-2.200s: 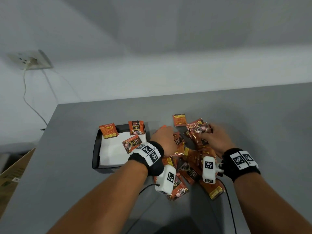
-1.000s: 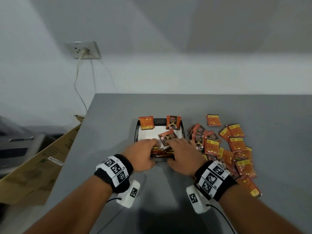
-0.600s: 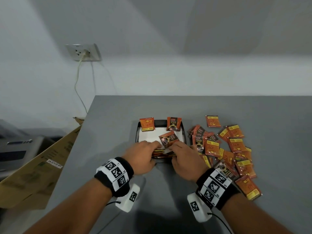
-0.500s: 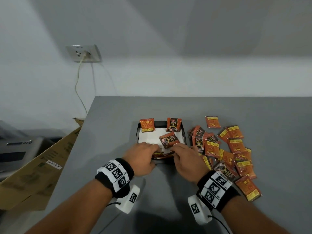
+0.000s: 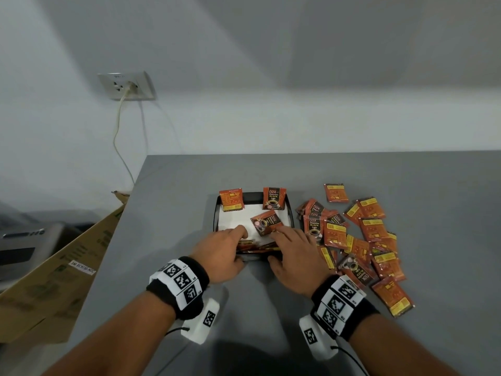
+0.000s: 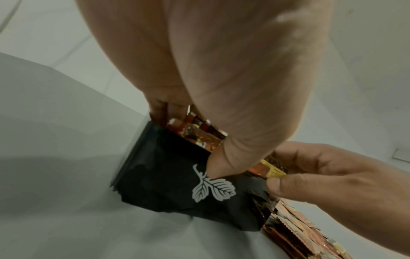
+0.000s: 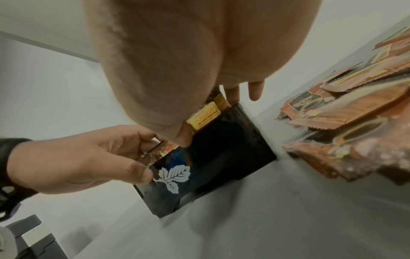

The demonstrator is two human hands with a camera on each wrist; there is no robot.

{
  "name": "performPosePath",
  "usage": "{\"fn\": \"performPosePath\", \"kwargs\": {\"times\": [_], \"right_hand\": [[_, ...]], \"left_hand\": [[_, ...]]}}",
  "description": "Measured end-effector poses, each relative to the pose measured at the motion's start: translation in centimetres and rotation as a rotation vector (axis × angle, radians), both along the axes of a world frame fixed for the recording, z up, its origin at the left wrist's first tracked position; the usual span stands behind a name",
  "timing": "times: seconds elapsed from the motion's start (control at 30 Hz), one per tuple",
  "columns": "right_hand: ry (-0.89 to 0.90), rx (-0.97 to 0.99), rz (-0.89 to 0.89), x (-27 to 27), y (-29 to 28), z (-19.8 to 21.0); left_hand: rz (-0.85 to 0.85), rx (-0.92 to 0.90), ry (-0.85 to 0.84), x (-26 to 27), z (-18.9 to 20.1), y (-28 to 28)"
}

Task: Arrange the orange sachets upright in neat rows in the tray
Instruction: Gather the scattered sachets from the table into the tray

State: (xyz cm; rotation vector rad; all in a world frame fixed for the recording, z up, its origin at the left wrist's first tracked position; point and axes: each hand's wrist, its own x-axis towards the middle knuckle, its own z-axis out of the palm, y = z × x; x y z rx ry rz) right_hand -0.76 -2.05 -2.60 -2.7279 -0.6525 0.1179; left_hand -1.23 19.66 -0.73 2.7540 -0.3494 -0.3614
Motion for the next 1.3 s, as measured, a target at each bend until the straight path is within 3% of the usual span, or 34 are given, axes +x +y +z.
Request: {"fn": "performPosePath", "kwargs": {"times": [0.2, 0.33, 0.5, 0.6, 0.8, 0.9, 1.13, 1.3], "right_hand": [[0.014, 0.082, -0.048, 0.0, -0.4, 1.2], [0.01, 0.28, -0.256, 2.0, -3.6, 2.8], [0.114, -0.011, -0.414, 5.5, -10.3, 1.1], [0.195, -0.13, -0.383, 6.3, -12.0, 0.0], [0.16, -0.219, -0.291, 6.8, -13.0, -2.9], [0.14, -0.138, -0.327, 6.9, -13.6, -3.5], [0.265, 0.371, -0.439, 7.2, -17.6, -0.6], [0.315, 0.648, -0.66, 8.9, -21.7, 1.2]], "left_hand": [[0.012, -0.069, -0.055, -0.2, 1.4, -1.2], [0.001, -0.182, -0.166, 0.2, 3.2, -4.4], [-0.04, -0.165, -0.18, 1.8, 4.0, -10.7], [-0.108, -0.079, -0.133, 2.4, 3.7, -14.4], [-0.206, 0.142, -0.044, 3.4, 2.0, -19.0], [-0.199, 0.171, 0.016, 3.7, 0.7, -20.0], [-0.131, 0.22, 0.083, 4.5, -0.5, -21.3], [-0.163, 0.195, 0.091, 5.1, 0.3, -21.4]]}}
